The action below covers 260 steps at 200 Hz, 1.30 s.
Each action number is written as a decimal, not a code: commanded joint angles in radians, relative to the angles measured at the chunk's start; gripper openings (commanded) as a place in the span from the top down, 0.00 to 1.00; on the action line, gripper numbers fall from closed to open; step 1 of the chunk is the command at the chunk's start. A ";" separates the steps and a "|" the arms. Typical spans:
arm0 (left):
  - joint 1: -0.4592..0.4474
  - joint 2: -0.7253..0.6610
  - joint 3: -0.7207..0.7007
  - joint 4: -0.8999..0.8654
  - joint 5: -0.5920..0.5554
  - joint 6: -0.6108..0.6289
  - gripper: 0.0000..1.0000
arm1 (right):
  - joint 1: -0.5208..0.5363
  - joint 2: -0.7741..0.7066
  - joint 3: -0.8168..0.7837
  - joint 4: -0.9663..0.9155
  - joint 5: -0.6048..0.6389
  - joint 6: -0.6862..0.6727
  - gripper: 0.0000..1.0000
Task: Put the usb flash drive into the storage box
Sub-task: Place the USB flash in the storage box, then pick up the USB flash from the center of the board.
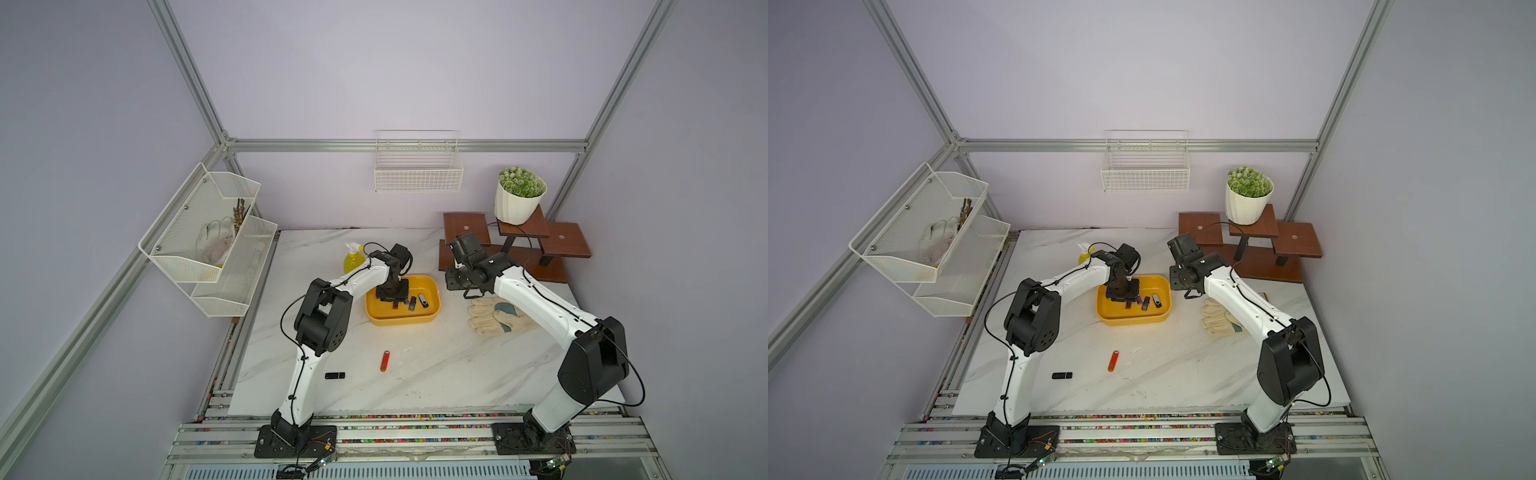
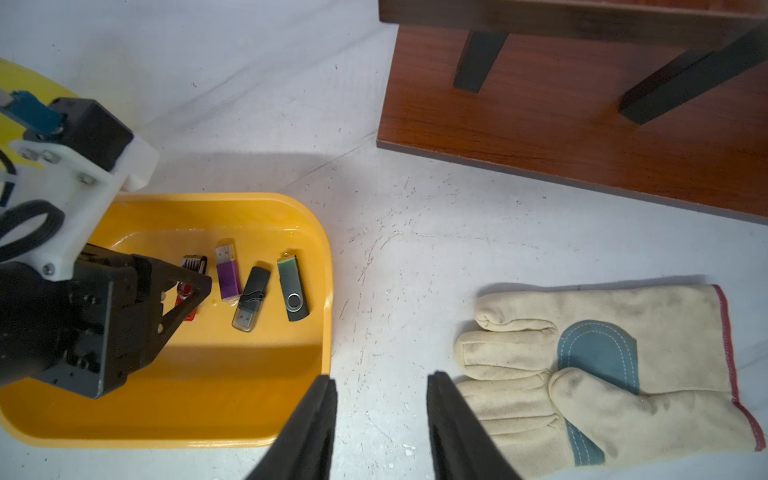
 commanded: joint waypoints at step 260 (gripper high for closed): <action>0.109 -1.069 -0.873 -0.131 -0.100 -0.191 0.36 | 0.649 0.278 -0.114 0.187 -0.052 0.453 0.45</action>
